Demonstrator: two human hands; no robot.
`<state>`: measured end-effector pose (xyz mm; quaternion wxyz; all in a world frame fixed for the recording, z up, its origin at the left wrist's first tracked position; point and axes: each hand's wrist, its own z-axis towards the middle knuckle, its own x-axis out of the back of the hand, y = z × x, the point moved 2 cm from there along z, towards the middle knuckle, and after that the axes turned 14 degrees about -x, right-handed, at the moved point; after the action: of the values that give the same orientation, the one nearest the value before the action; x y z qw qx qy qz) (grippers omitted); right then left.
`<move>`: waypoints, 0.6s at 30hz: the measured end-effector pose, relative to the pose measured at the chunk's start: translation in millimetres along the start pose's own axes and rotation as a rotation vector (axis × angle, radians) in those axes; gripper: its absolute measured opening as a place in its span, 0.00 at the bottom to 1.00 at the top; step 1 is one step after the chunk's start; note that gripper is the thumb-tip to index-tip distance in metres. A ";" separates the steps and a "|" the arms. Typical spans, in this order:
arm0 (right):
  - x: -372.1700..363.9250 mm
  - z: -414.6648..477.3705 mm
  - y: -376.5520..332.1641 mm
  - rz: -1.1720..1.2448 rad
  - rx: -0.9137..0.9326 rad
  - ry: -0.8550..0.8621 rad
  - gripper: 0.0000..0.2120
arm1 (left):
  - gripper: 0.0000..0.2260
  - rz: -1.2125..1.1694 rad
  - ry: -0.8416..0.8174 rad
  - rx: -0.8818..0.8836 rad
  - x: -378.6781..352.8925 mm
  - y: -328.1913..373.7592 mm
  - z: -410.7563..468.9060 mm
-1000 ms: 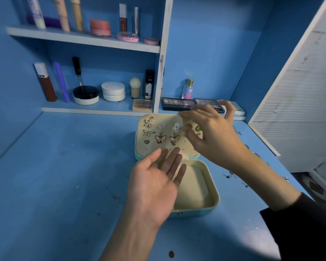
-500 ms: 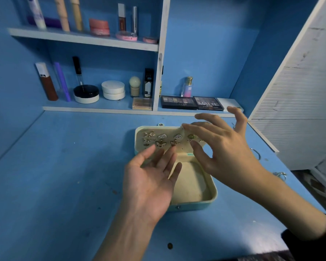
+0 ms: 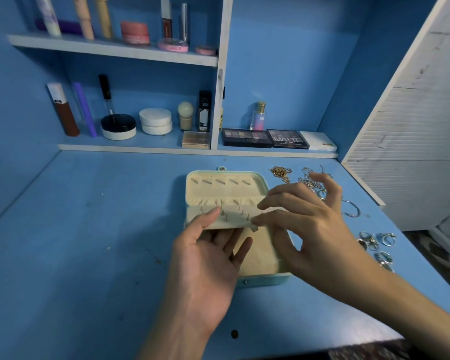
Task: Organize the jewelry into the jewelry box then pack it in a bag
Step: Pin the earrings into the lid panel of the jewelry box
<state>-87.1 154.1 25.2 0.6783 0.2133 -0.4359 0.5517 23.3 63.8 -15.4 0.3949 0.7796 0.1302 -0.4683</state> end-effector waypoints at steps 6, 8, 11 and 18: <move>15.9 18.7 21.0 0.163 -0.201 -0.008 0.13 | 0.21 -0.023 0.002 -0.008 5.4 -3.5 0.0; 19.3 30.6 40.7 0.266 -0.335 -0.048 0.11 | 0.19 -0.056 -0.016 0.000 6.8 -3.7 -0.8; 13.0 43.3 79.8 0.502 -0.545 -0.180 0.11 | 0.20 -0.088 -0.046 -0.001 6.0 -4.5 -2.0; -17.3 44.5 132.2 0.096 -0.549 -0.339 0.05 | 0.19 -0.079 -0.043 -0.015 5.5 -4.7 -2.9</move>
<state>-226.6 149.8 9.1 0.6016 0.0905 -0.6847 0.4013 25.2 68.1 -21.6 0.3847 0.7605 0.1561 -0.4993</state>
